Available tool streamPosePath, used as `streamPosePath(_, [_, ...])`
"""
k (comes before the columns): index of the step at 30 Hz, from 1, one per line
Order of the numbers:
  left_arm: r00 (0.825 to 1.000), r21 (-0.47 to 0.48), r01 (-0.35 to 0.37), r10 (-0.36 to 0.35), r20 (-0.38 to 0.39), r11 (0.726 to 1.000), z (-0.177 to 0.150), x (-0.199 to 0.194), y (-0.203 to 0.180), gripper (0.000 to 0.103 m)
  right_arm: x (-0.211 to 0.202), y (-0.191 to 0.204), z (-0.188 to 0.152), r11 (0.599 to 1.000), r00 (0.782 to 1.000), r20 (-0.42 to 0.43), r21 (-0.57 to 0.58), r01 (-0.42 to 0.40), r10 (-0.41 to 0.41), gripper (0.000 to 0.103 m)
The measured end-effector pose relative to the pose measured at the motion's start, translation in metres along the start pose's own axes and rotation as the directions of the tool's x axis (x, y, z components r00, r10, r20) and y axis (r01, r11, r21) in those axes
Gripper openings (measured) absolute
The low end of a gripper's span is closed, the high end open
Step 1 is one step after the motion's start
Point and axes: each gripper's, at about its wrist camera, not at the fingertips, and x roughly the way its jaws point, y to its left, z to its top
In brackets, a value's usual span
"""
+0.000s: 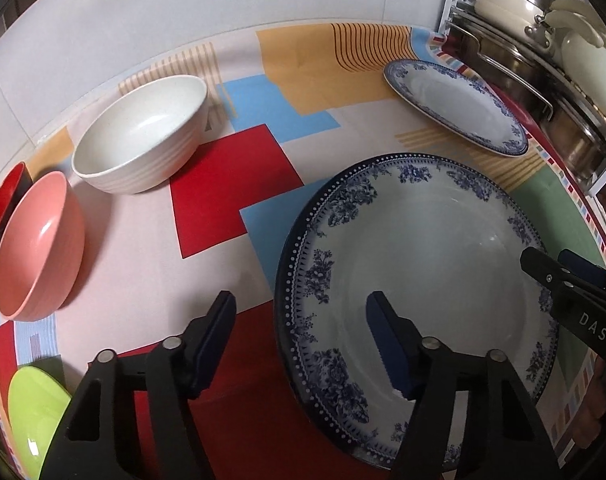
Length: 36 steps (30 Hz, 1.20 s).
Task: Organize plates and bowls
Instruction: 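Grasp the large blue-and-white plate rim with both tools and lift, then carry the blue-and-white plate with both tools over the green plate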
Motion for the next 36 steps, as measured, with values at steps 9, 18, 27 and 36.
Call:
streamPosePath(9, [1.000, 0.008, 0.016, -0.016, -0.017, 1.000, 0.001, 0.006, -0.001, 0.050, 0.007, 0.002, -0.001, 1.000, 0.999, -0.026, -0.001, -0.022, 0.022, 0.056])
streamPosePath(18, [1.000, 0.023, 0.025, -0.024, -0.015, 0.999, 0.003, 0.007, -0.003, 0.037, 0.008, 0.004, 0.000, 0.999, 0.999, -0.029, -0.026, -0.045, 0.045, 0.038])
streamPosePath(27, [1.000, 0.011, 0.026, -0.025, -0.015, 1.000, 0.002, 0.006, -0.002, 0.036, 0.008, 0.006, 0.000, 0.998, 0.999, -0.032, -0.035, -0.044, 0.043, 0.036])
streamPosePath(36, [1.000, -0.023, 0.032, -0.032, 0.001, 0.999, -0.002, -0.005, 0.009, 0.036, -0.002, 0.013, -0.001, 0.997, 0.999, -0.007, -0.063, -0.033, 0.033, 0.035])
